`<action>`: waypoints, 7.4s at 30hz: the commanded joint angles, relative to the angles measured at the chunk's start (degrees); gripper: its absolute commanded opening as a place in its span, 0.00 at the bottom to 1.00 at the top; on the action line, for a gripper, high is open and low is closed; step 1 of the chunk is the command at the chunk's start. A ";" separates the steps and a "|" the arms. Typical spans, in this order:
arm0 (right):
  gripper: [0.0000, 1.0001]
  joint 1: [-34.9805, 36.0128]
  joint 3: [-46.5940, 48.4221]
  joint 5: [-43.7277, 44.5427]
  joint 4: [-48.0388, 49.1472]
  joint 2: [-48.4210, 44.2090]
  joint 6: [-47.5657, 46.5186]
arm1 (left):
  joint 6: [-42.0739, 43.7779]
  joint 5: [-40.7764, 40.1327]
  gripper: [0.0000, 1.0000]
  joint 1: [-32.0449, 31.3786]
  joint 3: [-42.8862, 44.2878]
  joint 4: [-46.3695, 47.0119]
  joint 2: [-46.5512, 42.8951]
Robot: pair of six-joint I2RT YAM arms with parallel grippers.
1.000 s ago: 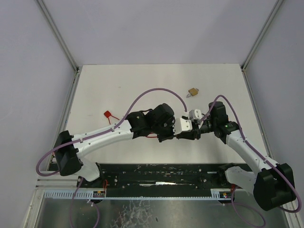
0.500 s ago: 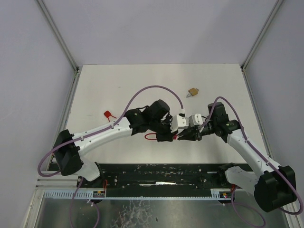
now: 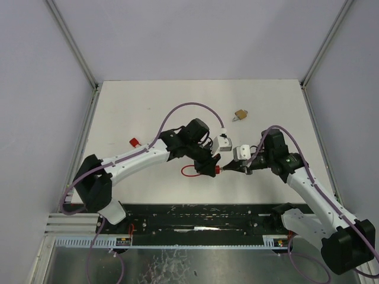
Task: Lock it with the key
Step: Lock the lock.
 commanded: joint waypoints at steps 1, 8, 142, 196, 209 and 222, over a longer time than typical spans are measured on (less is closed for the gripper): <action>0.00 -0.68 0.86 -2.01 8.60 1.00 12.73 | 0.15 -3.91 0.00 -2.25 -1.46 7.75 -7.42; 0.17 -3.20 -2.49 -12.53 19.68 1.95 26.06 | 0.85 -10.60 0.00 -4.18 -0.87 5.57 -8.70; 0.26 -3.31 -8.46 -20.47 35.84 6.31 41.50 | -0.26 -11.66 0.00 -5.93 3.15 -3.06 -7.17; 0.00 -2.78 -4.53 -11.42 25.60 0.56 35.41 | 27.54 -45.16 0.00 -21.34 -20.47 28.50 -22.10; 0.43 -4.33 3.72 -5.66 7.95 0.42 18.25 | 8.01 -26.59 0.00 -13.68 -17.26 20.79 -21.28; 0.58 -6.66 13.90 -22.51 -15.39 10.19 -4.23 | -12.59 -17.66 0.00 -7.27 -17.70 18.17 -21.24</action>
